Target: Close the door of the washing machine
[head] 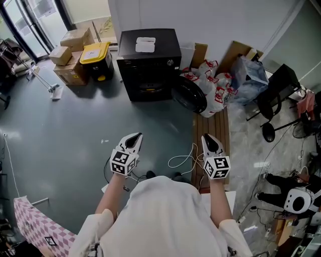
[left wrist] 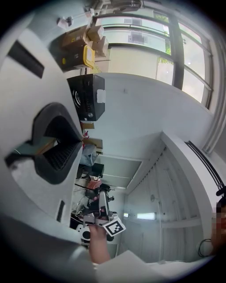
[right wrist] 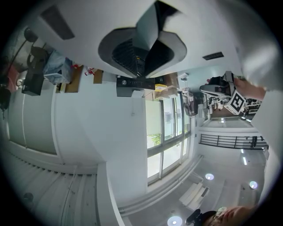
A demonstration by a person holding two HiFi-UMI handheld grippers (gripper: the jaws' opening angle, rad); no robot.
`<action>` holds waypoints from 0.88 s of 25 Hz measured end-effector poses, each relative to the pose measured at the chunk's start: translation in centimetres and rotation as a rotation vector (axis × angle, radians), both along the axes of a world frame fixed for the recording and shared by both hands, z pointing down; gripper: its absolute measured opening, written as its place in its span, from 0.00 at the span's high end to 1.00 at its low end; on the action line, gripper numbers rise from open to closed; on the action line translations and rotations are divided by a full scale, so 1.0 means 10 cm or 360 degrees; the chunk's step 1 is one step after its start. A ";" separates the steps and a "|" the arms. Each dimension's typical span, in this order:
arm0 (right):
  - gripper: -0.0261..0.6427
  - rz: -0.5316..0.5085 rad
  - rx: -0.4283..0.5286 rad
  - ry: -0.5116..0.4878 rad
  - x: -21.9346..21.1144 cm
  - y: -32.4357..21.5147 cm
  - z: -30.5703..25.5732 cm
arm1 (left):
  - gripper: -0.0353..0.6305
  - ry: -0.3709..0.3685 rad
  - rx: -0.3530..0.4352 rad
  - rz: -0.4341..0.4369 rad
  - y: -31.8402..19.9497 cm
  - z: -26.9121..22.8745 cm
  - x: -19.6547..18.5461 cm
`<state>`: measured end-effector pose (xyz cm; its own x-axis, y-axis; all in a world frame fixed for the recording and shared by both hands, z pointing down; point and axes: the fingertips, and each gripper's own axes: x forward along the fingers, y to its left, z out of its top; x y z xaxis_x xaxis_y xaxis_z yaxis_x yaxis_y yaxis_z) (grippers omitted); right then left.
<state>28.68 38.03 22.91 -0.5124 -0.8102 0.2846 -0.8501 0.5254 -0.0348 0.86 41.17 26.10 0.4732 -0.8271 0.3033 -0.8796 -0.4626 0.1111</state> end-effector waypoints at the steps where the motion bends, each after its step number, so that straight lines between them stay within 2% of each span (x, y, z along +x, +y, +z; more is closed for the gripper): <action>1: 0.87 0.0004 -0.0004 0.0000 -0.04 0.01 0.01 | 0.93 0.0000 -0.0001 0.0007 0.00 0.01 -0.03; 4: 0.80 0.0019 -0.0011 0.0009 -0.14 0.03 0.07 | 0.93 -0.0001 -0.0005 0.0026 0.00 0.07 -0.13; 6: 0.78 0.0027 -0.0018 0.0014 -0.20 0.05 0.10 | 0.93 0.0001 -0.0010 0.0042 0.01 0.09 -0.18; 11: 0.77 0.0042 -0.0030 0.0020 -0.29 0.03 0.10 | 0.93 -0.0009 -0.0031 0.0077 0.01 0.13 -0.29; 22: 0.76 -0.0014 -0.0065 0.0050 -0.56 -0.18 0.23 | 0.93 -0.0007 -0.0053 0.0027 -0.14 0.23 -0.56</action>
